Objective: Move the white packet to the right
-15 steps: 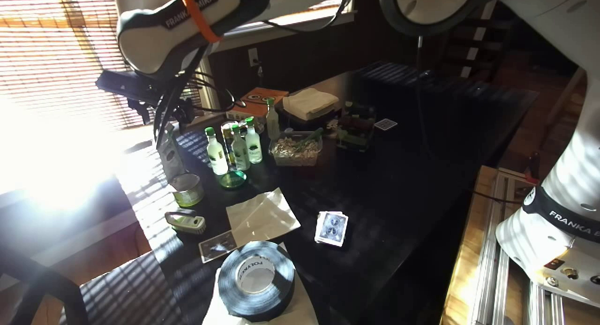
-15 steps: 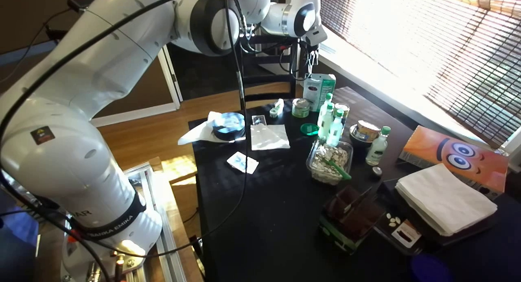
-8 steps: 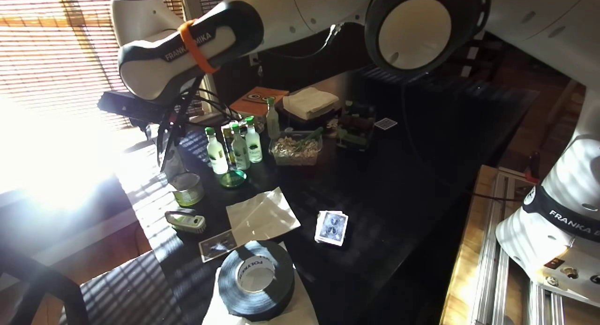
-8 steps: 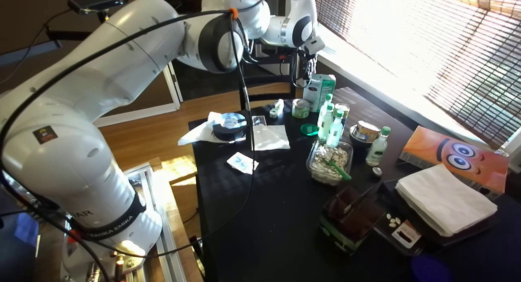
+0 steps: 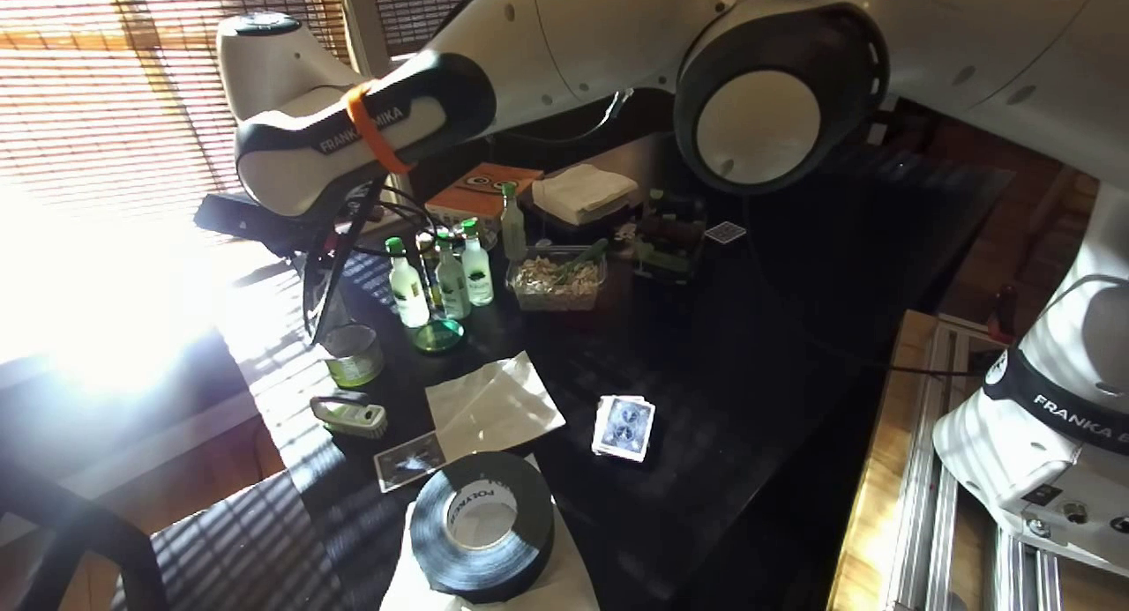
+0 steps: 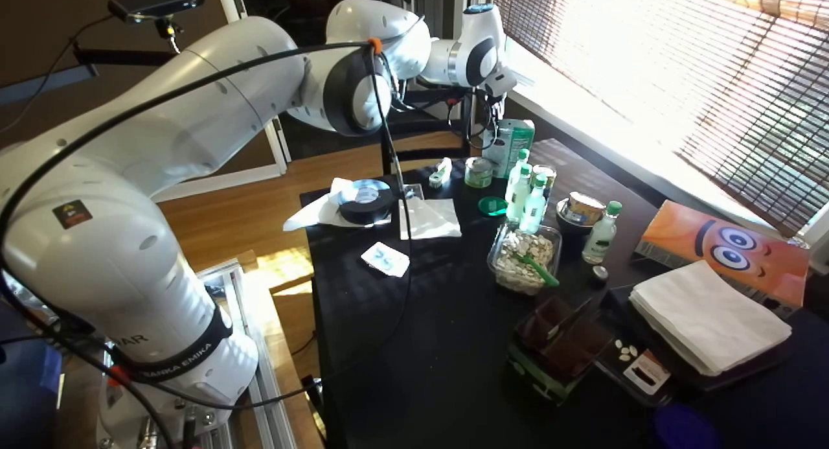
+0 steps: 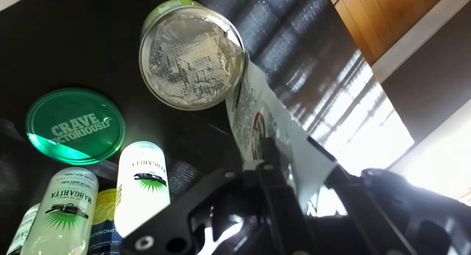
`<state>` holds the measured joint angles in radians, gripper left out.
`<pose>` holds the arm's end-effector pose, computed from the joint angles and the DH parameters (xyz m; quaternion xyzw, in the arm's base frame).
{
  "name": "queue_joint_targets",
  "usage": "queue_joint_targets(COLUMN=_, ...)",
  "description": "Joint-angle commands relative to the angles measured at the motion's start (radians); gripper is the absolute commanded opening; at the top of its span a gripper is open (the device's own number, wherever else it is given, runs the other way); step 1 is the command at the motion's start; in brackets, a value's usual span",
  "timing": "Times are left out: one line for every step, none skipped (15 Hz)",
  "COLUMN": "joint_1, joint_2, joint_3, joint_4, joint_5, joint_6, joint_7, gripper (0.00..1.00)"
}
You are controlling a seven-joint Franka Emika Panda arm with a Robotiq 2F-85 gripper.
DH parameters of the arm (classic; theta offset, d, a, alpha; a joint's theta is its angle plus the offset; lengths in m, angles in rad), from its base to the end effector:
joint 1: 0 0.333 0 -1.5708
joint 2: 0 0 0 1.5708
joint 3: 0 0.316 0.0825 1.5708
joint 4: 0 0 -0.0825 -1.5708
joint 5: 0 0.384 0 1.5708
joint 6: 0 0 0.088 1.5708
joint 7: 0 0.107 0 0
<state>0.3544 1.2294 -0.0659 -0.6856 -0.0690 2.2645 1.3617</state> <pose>0.7910 0.2649 0.2397 -0.8665 0.4642 -0.1602 0.0899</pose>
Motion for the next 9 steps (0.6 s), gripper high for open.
queue_joint_targets(joint_1=0.008, joint_2=0.033, joint_3=-0.019, joint_4=0.077, joint_5=-0.014, joint_6=-0.014, joint_7=0.011, gripper=0.0)
queue_joint_targets(joint_1=0.009, joint_2=0.028, joint_3=-0.023, joint_4=0.078, joint_5=-0.016, joint_6=-0.017, joint_7=0.011, gripper=0.0)
queue_joint_targets(joint_1=0.01, joint_2=0.015, joint_3=-0.026, joint_4=0.075, joint_5=-0.016, joint_6=-0.019, joint_7=0.008, gripper=0.0)
queue_joint_targets(joint_1=0.01, joint_2=0.002, joint_3=-0.031, joint_4=0.075, joint_5=-0.015, joint_6=-0.013, joint_7=0.014, gripper=0.01)
queue_joint_targets(joint_1=0.008, joint_2=-0.013, joint_3=-0.036, joint_4=0.076, joint_5=-0.012, joint_6=-0.001, joint_7=0.026, gripper=0.01)
queue_joint_targets(joint_1=0.008, joint_2=-0.026, joint_3=-0.043, joint_4=0.08, joint_5=-0.011, joint_6=0.009, joint_7=0.039, gripper=0.01)
queue_joint_targets(joint_1=0.007, joint_2=-0.044, joint_3=-0.053, joint_4=0.083, joint_5=-0.01, joint_6=0.026, joint_7=0.063, gripper=0.01)
queue_joint_targets(joint_1=0.008, joint_2=-0.066, joint_3=-0.07, joint_4=0.081, joint_5=-0.01, joint_6=0.051, joint_7=0.108, gripper=0.01)
queue_joint_targets(joint_1=0.008, joint_2=-0.091, joint_3=-0.087, joint_4=0.078, joint_5=-0.011, joint_6=0.069, joint_7=0.149, gripper=0.01)
